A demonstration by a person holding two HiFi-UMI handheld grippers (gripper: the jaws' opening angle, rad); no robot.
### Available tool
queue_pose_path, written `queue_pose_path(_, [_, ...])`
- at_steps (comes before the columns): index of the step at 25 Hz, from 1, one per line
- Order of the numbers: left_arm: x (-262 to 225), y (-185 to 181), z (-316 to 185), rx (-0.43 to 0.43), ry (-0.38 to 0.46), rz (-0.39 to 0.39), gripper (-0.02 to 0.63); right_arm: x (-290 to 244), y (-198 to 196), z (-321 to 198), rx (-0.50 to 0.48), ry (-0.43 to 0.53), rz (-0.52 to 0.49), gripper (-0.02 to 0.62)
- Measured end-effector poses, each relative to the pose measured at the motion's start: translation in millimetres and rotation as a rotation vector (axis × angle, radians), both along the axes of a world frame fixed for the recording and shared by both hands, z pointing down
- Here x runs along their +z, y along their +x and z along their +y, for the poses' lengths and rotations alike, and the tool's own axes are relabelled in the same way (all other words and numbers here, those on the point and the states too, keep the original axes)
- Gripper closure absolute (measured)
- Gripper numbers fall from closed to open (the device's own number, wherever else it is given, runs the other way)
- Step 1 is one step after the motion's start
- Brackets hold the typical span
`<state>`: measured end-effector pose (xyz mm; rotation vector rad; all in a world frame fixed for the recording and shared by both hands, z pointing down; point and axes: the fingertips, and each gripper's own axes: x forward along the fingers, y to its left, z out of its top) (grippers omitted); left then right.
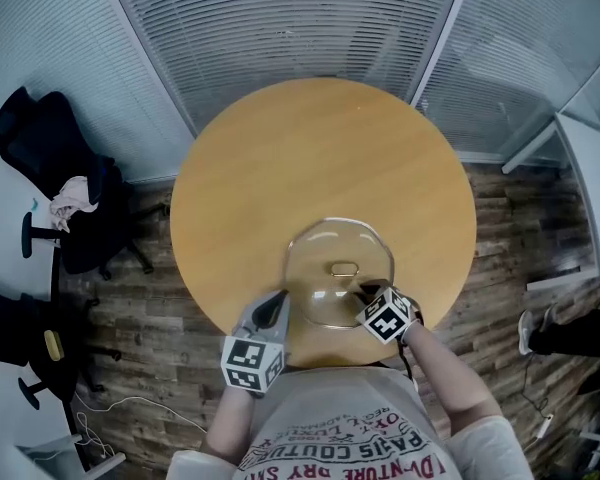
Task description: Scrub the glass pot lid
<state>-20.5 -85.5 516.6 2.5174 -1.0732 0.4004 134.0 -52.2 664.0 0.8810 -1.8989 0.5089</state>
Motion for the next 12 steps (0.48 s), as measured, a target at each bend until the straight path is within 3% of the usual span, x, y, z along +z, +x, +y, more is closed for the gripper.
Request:
queue_pose_path(7, [2.9, 51.4, -10.8, -0.081, -0.015, -0.007, 0.598, -1.5, 76.4, -28.3, -0.064, 0.012, 0.027, 0.531])
queue_pose_path(12, [5.2, 75.1, -14.4, -0.141, -0.028, -0.029, 0.598, 3.9, 91.6, -65.7, -0.185, 0.038, 0.027, 0.531])
